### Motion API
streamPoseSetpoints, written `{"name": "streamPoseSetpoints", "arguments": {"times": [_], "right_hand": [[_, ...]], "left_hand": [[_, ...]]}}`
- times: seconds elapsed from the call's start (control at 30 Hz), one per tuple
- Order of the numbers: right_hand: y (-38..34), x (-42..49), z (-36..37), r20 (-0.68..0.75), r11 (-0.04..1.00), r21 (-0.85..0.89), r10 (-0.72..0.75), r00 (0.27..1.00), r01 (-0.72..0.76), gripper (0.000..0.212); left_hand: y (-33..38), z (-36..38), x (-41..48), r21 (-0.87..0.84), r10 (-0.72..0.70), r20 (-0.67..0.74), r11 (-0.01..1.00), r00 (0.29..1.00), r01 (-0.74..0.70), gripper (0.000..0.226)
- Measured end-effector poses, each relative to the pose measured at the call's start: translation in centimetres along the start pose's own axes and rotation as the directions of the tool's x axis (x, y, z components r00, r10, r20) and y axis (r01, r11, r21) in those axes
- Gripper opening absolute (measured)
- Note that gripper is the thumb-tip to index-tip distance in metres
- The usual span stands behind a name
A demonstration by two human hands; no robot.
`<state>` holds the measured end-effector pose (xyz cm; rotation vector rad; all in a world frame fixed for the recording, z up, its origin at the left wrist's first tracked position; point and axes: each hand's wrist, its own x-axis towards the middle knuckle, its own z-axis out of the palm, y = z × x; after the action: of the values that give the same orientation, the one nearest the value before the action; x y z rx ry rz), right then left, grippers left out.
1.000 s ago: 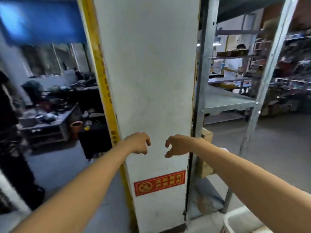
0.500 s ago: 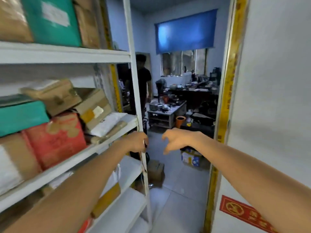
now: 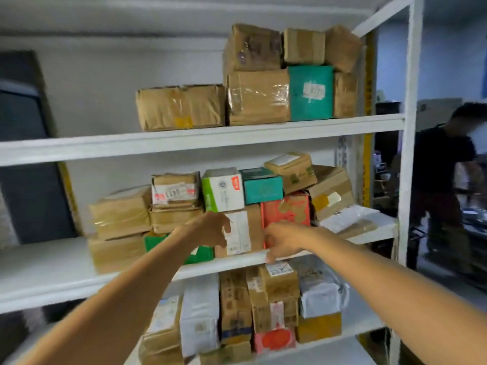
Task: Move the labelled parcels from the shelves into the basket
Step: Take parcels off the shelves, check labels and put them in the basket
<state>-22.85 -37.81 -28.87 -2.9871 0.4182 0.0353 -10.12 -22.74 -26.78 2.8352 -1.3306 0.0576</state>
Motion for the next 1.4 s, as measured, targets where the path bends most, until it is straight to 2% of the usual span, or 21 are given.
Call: {"name": "streamPoseSetpoints", "arguments": {"times": [0.07, 0.17, 0.3, 0.47, 0.6, 0.7, 0.73, 0.83, 0.9, 0.97, 1.1, 1.17, 1.27, 1.4], "right_hand": [[-3.3, 1.1, -1.4, -0.008, 0.996, 0.011, -0.084, 0.996, 0.084, 0.068], [-7.3, 2.2, -4.4, -0.061, 0.985, -0.007, -0.171, 0.983, 0.171, 0.067], [-10.3, 3.2, -9.8, -0.173, 0.976, -0.073, -0.215, 0.961, 0.205, 0.063], [-11.2, 3.4, -16.5, -0.311, 0.975, -0.044, -0.219, 0.925, 0.216, 0.063], [-11.3, 4.2, -20.7, -0.421, 0.979, 0.017, -0.179, 0.889, 0.205, 0.058], [-11.0, 5.2, -22.3, -0.485, 0.983, 0.051, -0.129, 0.865, 0.175, 0.034], [-11.0, 5.4, -22.6, -0.506, 0.984, 0.060, -0.115, 0.855, 0.168, 0.032], [-11.0, 6.1, -23.7, -0.572, 0.990, 0.060, -0.069, 0.817, 0.125, 0.038], [-11.2, 6.8, -24.4, -0.603, 0.992, 0.078, -0.032, 0.797, 0.099, 0.042], [-11.5, 7.5, -24.9, -0.617, 0.994, 0.087, -0.001, 0.787, 0.070, 0.061], [-12.5, 8.9, -25.2, -0.627, 0.989, 0.141, 0.060, 0.777, 0.037, 0.092], [-12.5, 10.0, -25.1, -0.638, 0.982, 0.180, 0.074, 0.766, 0.055, 0.095], [-11.7, 11.7, -24.7, -0.632, 0.981, 0.178, 0.050, 0.773, 0.082, 0.096], [-11.3, 13.3, -23.6, -0.643, 0.979, 0.185, 0.057, 0.763, 0.084, 0.103]], "left_hand": [[-3.0, -2.2, -2.1, 0.018, -0.065, -0.021, 0.998, 0.998, 0.065, 0.041], [-6.4, -5.9, -4.4, 0.006, -0.133, -0.143, 0.991, 0.981, 0.135, 0.040], [-9.3, -11.3, -6.1, 0.022, -0.169, -0.277, 0.983, 0.946, 0.182, 0.038], [-11.1, -18.0, -5.7, 0.007, -0.152, -0.422, 0.985, 0.894, 0.171, 0.035], [-11.8, -22.0, -4.7, -0.030, -0.065, -0.516, 0.998, 0.854, 0.058, 0.031], [-13.2, -23.5, -3.4, 0.024, -0.046, -0.552, 0.997, 0.833, 0.071, 0.028], [-13.8, -23.8, -2.9, 0.021, -0.048, -0.580, 0.997, 0.813, 0.074, 0.027], [-15.7, -24.7, -2.1, -0.040, -0.066, -0.711, 0.998, 0.700, 0.053, 0.033], [-17.0, -25.1, -1.5, -0.081, -0.084, -0.744, 0.996, 0.663, 0.035, 0.037], [-18.1, -25.1, -0.5, -0.102, -0.097, -0.728, 0.994, 0.679, 0.032, 0.048], [-19.2, -24.5, 2.0, -0.212, -0.108, -0.612, 0.977, 0.784, -0.031, 0.084], [-19.4, -24.0, 3.2, -0.290, -0.115, -0.583, 0.954, 0.805, -0.073, 0.080], [-19.5, -23.2, 4.4, -0.320, -0.106, -0.621, 0.939, 0.777, -0.128, 0.067], [-20.0, -22.9, 4.9, -0.322, -0.091, -0.668, 0.930, 0.738, -0.177, 0.065]]}}
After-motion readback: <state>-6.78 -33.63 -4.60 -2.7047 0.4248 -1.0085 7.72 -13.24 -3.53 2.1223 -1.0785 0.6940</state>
